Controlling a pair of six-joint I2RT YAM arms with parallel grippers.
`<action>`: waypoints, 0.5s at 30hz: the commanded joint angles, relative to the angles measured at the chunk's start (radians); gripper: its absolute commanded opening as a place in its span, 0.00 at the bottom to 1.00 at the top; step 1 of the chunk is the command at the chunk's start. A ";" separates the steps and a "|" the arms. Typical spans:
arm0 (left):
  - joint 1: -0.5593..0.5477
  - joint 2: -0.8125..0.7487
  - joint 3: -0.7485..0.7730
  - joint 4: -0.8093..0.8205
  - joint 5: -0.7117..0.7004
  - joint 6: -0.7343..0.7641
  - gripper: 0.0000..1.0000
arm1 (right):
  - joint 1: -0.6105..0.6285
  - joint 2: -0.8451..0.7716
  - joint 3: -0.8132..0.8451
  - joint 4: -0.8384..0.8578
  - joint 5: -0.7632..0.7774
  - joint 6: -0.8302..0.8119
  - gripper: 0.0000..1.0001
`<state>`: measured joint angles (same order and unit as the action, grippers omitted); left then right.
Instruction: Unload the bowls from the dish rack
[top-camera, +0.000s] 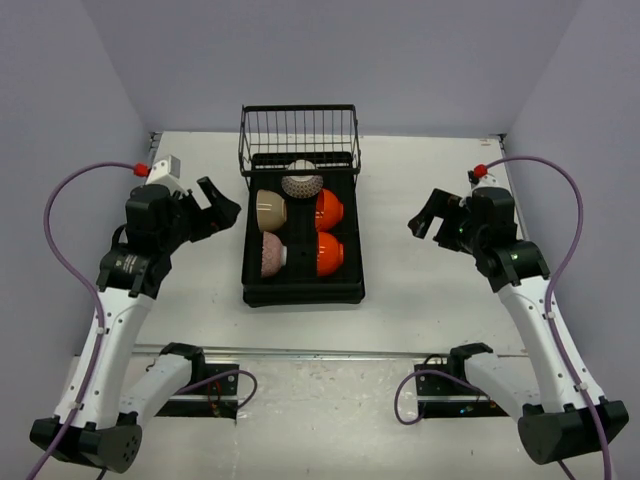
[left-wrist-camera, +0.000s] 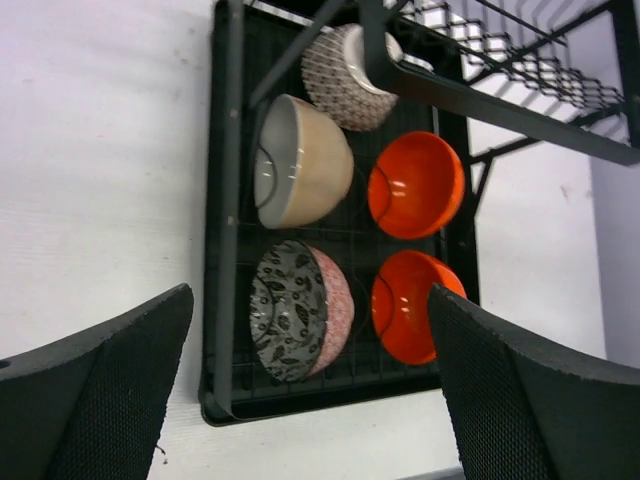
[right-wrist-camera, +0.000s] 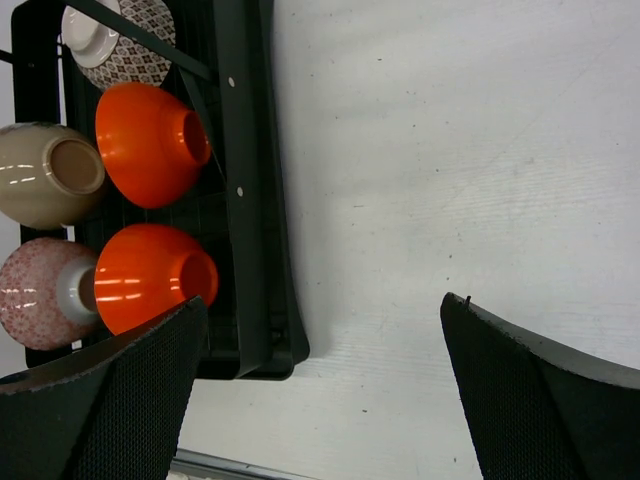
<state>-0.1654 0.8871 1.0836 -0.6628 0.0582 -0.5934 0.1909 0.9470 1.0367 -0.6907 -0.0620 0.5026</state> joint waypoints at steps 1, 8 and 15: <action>-0.003 -0.023 -0.031 0.075 0.191 0.001 0.98 | 0.005 -0.025 -0.018 0.033 0.013 -0.022 0.99; -0.023 -0.011 -0.123 0.251 0.437 -0.123 0.94 | 0.005 -0.013 -0.010 0.034 -0.013 -0.038 0.99; -0.153 0.079 -0.163 0.357 0.473 -0.201 0.93 | 0.004 -0.019 -0.020 0.036 -0.001 -0.047 0.99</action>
<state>-0.2676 0.9257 0.9340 -0.4137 0.4599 -0.7418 0.1909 0.9401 1.0222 -0.6804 -0.0696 0.4763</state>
